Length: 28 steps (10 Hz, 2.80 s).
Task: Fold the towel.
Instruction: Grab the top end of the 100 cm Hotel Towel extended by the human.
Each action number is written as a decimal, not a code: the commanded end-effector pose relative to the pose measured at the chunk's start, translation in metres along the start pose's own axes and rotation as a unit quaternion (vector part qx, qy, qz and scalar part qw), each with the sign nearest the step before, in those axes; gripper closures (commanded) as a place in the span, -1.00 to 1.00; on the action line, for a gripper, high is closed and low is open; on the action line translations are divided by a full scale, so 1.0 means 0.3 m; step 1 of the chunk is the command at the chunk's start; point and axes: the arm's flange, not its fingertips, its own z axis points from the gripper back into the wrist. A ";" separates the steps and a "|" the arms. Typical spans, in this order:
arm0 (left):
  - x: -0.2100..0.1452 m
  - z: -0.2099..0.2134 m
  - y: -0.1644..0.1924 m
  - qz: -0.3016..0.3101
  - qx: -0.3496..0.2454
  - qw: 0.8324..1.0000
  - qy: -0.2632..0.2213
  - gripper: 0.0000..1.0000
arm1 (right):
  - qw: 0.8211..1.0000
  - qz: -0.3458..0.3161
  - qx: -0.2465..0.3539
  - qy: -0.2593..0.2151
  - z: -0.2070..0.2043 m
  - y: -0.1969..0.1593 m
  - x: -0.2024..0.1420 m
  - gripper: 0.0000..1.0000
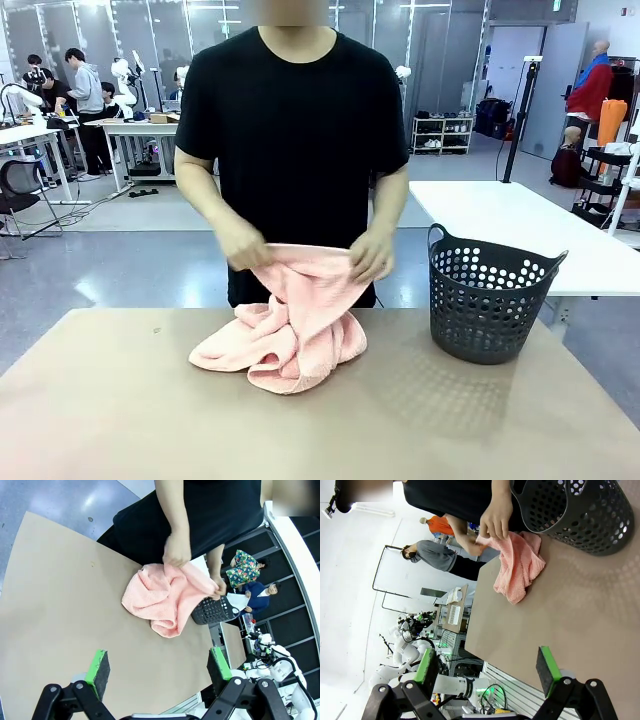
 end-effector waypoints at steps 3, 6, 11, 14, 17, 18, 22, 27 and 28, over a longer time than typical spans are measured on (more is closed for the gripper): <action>-0.001 0.002 0.004 -0.004 -0.009 1.000 -0.001 -1.00 | 1.000 0.004 0.003 0.001 0.002 0.001 0.000 -1.00; -0.001 0.002 0.004 -0.004 -0.009 1.000 -0.001 -1.00 | 1.000 0.004 0.003 0.001 0.002 0.001 0.000 -1.00; -0.001 0.002 0.004 -0.004 -0.009 1.000 -0.001 -1.00 | 1.000 0.004 0.003 0.001 0.002 0.001 0.000 -1.00; -0.001 0.002 0.004 -0.004 -0.009 1.000 -0.001 -1.00 | 1.000 0.004 0.003 0.001 0.002 0.001 0.000 -1.00; -0.001 0.002 0.004 -0.004 -0.009 1.000 -0.001 -1.00 | 1.000 0.004 0.003 0.001 0.002 0.001 0.000 -1.00; -0.001 0.002 0.004 -0.004 -0.009 1.000 -0.001 -1.00 | 1.000 0.000 0.000 0.000 0.000 0.000 0.000 -1.00; 0.268 -0.014 -0.205 -0.216 0.045 0.970 0.102 -1.00 | 0.978 0.185 -0.053 0.076 -0.004 0.284 0.149 -1.00; 0.597 -0.247 -0.690 -0.509 0.044 0.817 0.268 -1.00 | 0.852 0.429 -0.118 0.275 -0.321 0.797 0.255 -1.00; 0.592 -0.310 -0.781 -0.546 0.031 0.784 0.292 -1.00 | 0.825 0.457 -0.125 0.309 -0.402 0.881 0.241 -1.00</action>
